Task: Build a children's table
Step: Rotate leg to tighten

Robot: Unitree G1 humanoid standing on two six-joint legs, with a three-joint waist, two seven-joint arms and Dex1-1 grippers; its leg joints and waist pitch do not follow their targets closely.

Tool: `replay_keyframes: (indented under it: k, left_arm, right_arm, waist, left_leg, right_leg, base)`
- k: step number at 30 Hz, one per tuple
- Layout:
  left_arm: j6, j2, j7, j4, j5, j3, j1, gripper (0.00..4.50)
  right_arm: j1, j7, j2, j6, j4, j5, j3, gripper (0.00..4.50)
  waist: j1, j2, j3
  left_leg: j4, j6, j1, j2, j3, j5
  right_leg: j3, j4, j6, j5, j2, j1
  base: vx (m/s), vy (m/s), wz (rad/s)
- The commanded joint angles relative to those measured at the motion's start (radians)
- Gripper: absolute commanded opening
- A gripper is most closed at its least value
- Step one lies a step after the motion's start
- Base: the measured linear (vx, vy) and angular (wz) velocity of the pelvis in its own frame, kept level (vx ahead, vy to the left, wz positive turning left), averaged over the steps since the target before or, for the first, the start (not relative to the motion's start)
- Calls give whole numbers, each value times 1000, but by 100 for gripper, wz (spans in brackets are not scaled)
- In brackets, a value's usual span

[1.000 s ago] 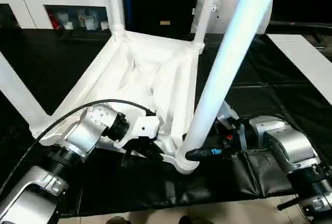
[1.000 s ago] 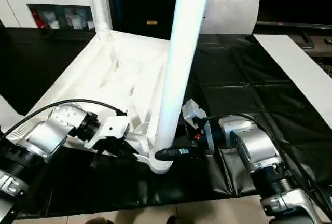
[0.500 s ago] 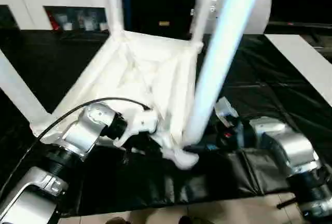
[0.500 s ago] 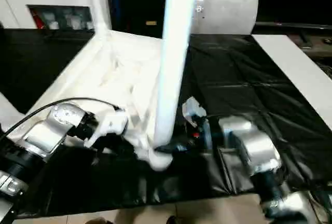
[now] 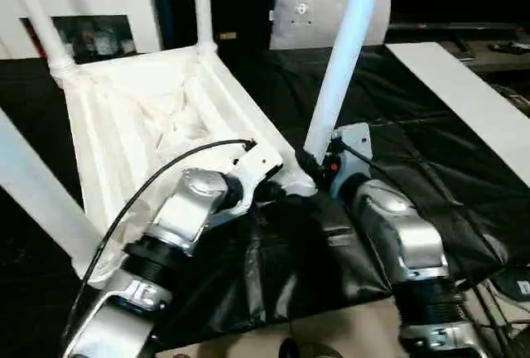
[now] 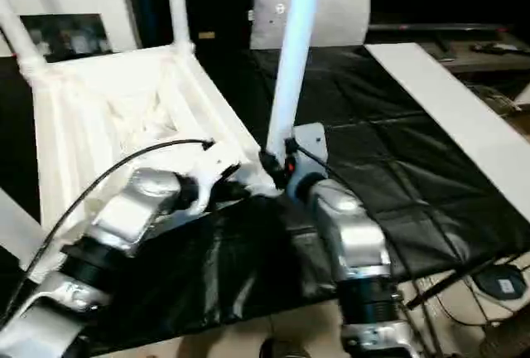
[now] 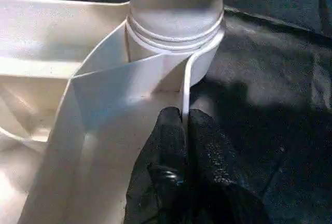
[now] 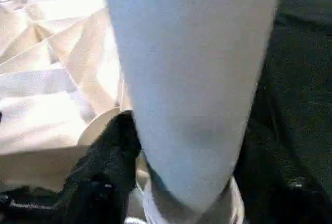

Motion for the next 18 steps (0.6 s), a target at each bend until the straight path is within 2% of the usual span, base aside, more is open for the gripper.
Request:
replay_keyframes:
  k: [1, 4, 7, 8, 11, 13, 15, 17, 18]
  left_arm:
    - [-31, -55, -16, -41, -35, -21, -24, 0]
    - [-63, -14, -63, -56, -40, -31, -6, 0]
    - [-89, 22, -100, -67, -48, -40, 8, 0]
    - [-94, 31, -110, -69, -51, -41, 11, 0]
    - [-134, 76, -167, -66, -55, -47, 20, 0]
    - [-159, 100, -203, -63, -59, -50, 24, 0]
    - [-216, 146, -286, -56, -67, -64, 30, 0]
    - [-269, 184, -364, -54, -81, -79, 37, 0]
    - [-286, 196, -394, -56, -88, -84, 40, 0]
  right_arm:
    - [8, 28, 50, -8, 2, 27, 44, 301]
    - [18, 75, 28, -16, -21, 55, 35, 323]
    - [28, 116, -7, -13, -41, 73, 35, 356]
    - [31, 128, -17, -15, -45, 80, 34, 356]
    - [34, 205, -67, -8, -61, 114, 20, 388]
    - [36, 259, -99, 1, -72, 131, 15, 404]
    - [37, 383, -181, -28, -69, 139, 34, 421]
    - [38, 484, -249, -59, -62, 136, 57, 441]
    - [38, 518, -271, -70, -58, 134, 65, 447]
  waist:
    - [6, 5, -70]
    - [11, 5, -70]
    - [12, 1, -73]
    - [14, 4, -74]
    - [13, 2, -75]
    - [15, 5, -71]
    - [20, 4, -70]
    - [33, 8, -69]
    - [36, 6, -66]
  left_leg:
    - [-71, 56, -5, 16, -4, -197]
    - [-70, 68, -5, 15, -1, -170]
    - [-69, 76, -9, 15, 0, -149]
    - [-69, 80, -9, 17, -1, -135]
    - [-68, 85, -10, 17, 1, -116]
    - [-68, 92, -6, 19, 3, -130]
    - [-70, 89, -3, 20, 3, -153]
    - [-70, 79, 5, 23, 3, -168]
    - [-70, 77, 7, 24, 6, -180]
  right_leg:
    - [50, -76, -114, -393, -48, 57]
    - [55, -69, -142, -342, -50, 60]
    - [58, -63, -150, -322, -51, 68]
    - [59, -60, -156, -299, -51, 69]
    - [60, -54, -173, -266, -49, 70]
    - [61, -57, -178, -277, -48, 65]
    - [61, -63, -164, -323, -50, 64]
    - [63, -61, -161, -330, -49, 58]
    - [65, -62, -166, -333, -49, 55]
  base:
    - [0, 0, 0]
    - [0, 0, 0]
    - [0, 0, 0]
    - [0, 0, 0]
    - [0, 0, 0]
    - [0, 0, 0]
    - [0, 0, 0]
    - [0, 0, 0]
    - [0, 0, 0]
